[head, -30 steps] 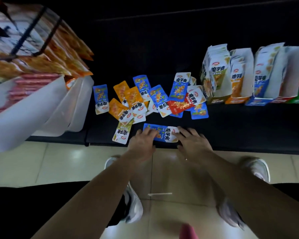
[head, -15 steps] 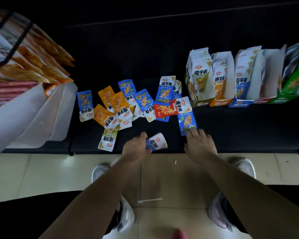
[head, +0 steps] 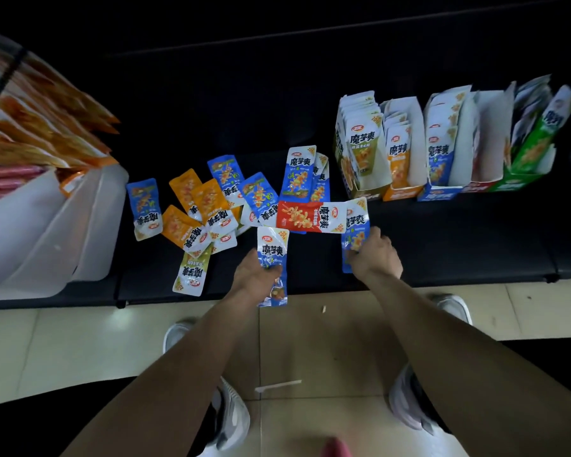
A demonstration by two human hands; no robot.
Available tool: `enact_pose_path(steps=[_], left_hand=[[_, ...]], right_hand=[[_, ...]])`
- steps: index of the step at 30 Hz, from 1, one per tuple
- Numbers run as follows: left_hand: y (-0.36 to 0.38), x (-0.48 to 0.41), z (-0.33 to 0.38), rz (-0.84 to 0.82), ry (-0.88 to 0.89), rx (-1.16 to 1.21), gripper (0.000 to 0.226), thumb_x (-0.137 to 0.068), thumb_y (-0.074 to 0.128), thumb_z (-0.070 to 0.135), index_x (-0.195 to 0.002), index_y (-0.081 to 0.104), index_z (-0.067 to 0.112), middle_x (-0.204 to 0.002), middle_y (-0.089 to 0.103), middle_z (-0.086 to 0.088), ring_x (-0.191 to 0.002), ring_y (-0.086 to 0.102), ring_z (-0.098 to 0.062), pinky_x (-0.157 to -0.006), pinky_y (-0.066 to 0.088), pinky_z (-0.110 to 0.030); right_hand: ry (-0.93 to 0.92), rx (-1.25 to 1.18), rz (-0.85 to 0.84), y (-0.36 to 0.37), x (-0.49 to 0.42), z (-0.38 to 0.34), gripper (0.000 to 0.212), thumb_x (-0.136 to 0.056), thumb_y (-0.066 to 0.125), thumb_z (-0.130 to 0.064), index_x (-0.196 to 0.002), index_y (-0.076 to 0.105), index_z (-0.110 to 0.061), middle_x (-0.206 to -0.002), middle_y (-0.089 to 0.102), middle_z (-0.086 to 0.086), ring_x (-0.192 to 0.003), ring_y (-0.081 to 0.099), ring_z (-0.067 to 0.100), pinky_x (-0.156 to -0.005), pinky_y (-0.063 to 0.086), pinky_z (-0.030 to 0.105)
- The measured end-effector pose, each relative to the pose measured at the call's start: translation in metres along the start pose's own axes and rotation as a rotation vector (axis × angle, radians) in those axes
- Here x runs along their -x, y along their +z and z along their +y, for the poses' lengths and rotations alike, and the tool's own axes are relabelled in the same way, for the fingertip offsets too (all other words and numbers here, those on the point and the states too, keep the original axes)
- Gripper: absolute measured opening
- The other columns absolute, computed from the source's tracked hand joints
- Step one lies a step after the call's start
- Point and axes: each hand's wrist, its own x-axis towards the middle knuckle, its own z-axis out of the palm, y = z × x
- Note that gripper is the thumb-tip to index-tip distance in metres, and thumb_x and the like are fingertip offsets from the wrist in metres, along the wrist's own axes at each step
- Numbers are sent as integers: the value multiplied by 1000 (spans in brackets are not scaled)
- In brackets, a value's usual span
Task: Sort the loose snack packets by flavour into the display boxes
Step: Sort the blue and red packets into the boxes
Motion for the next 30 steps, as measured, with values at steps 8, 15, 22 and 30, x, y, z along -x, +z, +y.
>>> enact_pose_path(steps=[8,15,22,30], left_hand=[[17,-2,25,-48,-21,117,21,-92,68,24,-109,56,22,-102,67,3,-88,66,-13,-67,51,-27],[40,12,50,-172,-34,374,34,-88,67,46,-107,65,18,-103,75,-4,-94,73,-23,-89,57,-46],[9,-3,29,54,-39,229,30,-87,73,27,-113,60,19,-103,72,-2,-87,71,-18,-74,59,-34],[-20,-36,25,179,-67,304,28,-91,69,18,-116,56,14,-95,65,1,-78,64,-12,-61,48,-25]], right_hand=[[-102,-420,71,-34,9,29,22,-103,50,-33,-100,60,-14,-96,68,6,-85,64,26,-69,46,34],[-189,-677,-461,-20,38,5,12,-94,70,-20,-94,73,-8,-92,76,12,-83,73,26,-73,59,37],[-405,55,-115,6,18,-31,54,-96,57,-46,-144,44,-25,-149,41,3,-134,44,27,-99,44,42],[-586,542,-73,12,30,-2,56,-96,51,-37,-148,39,-20,-156,31,2,-136,38,27,-108,38,44]])
